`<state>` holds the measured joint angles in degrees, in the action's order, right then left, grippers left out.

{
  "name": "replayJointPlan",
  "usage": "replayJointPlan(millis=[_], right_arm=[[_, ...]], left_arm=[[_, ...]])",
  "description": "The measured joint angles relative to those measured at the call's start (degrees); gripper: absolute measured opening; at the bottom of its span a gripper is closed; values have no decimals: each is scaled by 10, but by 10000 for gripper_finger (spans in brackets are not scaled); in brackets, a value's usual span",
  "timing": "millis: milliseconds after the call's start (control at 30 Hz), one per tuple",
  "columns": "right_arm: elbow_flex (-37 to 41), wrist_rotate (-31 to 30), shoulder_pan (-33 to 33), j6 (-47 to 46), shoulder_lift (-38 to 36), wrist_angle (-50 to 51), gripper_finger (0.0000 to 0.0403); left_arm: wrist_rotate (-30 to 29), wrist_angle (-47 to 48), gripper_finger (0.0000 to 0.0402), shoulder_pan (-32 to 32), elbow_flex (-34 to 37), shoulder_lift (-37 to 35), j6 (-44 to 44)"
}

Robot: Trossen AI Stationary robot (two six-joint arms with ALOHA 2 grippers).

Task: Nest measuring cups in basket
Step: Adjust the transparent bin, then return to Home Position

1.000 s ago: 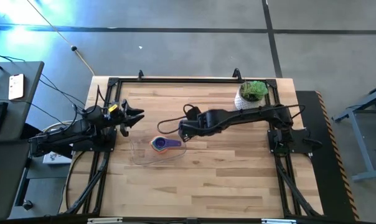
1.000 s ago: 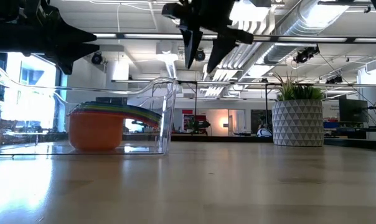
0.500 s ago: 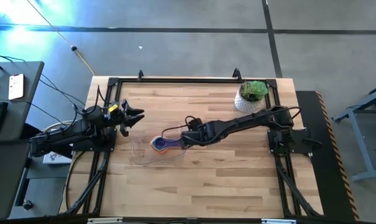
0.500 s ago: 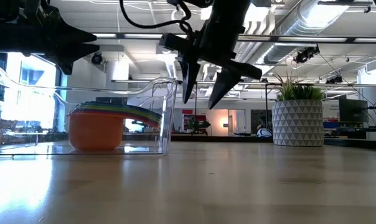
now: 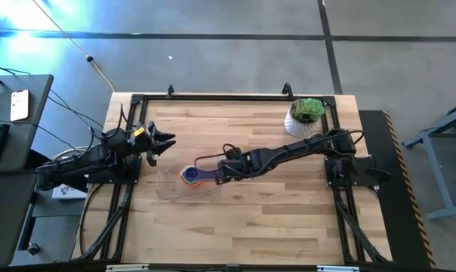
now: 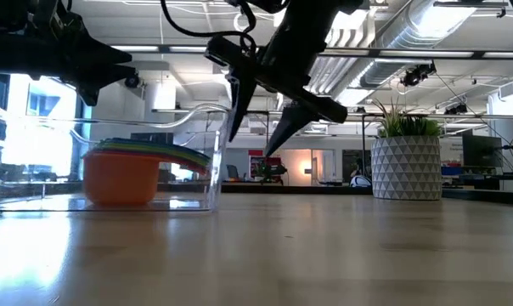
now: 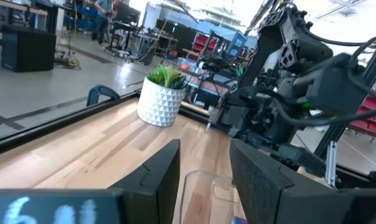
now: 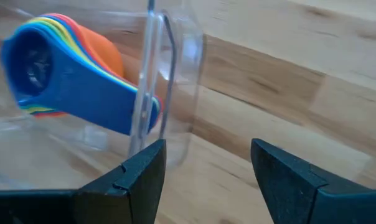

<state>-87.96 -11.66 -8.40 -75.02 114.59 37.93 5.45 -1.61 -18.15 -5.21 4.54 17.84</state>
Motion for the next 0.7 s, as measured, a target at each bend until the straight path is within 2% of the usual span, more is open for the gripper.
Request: replayJointPlan(millis=[233,400,700], right_arm=[[0,2,0,0,3,-68,226],[0,39,0,-7,30,-127,226],[0,58,0,-11,52,-200,226]], left_arm=[[0,3,131,0,0,0,0],[0,4,131,0,0,0,-1],[0,5,131,0,0,0,-1]])
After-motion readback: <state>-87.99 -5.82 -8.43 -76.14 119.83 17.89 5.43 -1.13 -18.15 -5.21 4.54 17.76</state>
